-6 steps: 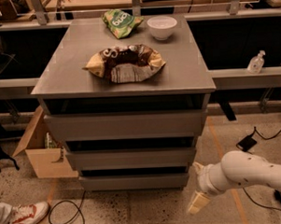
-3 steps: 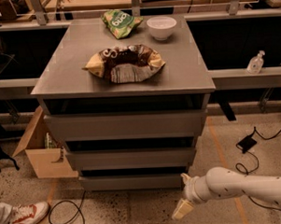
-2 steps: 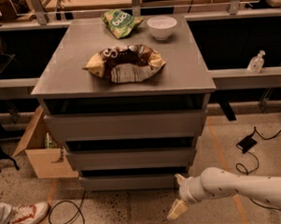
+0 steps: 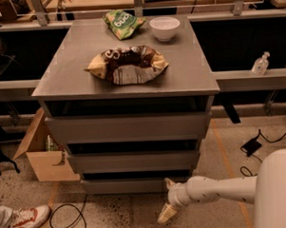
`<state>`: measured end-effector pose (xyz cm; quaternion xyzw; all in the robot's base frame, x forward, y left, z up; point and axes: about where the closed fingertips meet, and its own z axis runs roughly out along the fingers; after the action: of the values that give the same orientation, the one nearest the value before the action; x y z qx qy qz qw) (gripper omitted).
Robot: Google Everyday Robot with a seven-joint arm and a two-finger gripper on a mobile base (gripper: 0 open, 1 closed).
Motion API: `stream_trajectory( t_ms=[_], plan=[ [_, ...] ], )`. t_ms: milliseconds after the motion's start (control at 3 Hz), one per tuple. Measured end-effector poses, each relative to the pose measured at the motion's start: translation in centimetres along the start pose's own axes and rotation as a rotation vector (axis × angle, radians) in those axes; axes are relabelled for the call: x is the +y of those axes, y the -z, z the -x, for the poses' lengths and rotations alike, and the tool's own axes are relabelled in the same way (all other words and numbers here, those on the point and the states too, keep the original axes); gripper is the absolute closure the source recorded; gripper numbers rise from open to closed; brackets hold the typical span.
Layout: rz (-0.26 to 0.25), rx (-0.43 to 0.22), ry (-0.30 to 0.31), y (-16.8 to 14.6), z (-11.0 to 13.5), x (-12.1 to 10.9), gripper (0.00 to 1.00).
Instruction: Open bottom drawer
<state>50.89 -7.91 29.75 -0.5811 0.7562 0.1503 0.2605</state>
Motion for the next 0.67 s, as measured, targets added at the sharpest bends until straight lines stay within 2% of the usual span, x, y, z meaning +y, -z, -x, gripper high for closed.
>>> stream_trajectory(
  t_ms=[333,667],
  plan=[
    [-0.059,-0.045,-0.005,-4.55,0.87,-2.17,0.0],
    [-0.059,-0.045,-0.005,-4.55,0.87,-2.16,0.0]
  ],
)
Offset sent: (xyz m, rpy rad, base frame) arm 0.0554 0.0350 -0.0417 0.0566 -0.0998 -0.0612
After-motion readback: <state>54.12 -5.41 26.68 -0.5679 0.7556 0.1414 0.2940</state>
